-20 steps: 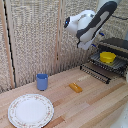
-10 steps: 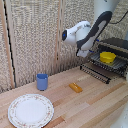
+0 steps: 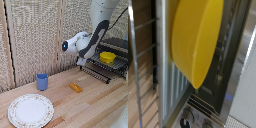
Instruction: Please reach out your grabber to the yellow dish. Tenderly grip the yellow dish using your grabber. Set the yellow dish on the baking sheet. Posit your grabber on the rim of the baking sheet carrying the yellow dish. Mindfully slide the baking sheet with the yellow dish into the oven. Let go of your grabber's hold on the baking sheet's edge when it is entirely in the oven.
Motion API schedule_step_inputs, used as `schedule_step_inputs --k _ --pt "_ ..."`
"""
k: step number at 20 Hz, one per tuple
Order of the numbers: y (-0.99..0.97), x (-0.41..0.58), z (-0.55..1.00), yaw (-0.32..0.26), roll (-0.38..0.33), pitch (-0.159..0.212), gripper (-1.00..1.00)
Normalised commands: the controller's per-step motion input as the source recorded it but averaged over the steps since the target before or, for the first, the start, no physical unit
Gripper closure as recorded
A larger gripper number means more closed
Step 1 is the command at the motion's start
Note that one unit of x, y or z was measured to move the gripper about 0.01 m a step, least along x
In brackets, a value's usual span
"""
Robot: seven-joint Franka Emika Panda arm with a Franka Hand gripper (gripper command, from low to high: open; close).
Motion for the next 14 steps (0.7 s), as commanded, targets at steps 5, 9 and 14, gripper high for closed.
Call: schedule_step_inputs --k 5,9,14 --pt "-0.21 -0.074 -0.17 0.159 -0.164 0.035 -1.0" --pt "-0.24 -0.22 -0.02 0.135 -0.167 0.004 -1.0" --pt "-0.25 -0.23 0.0 0.088 -0.141 -0.001 -1.0"
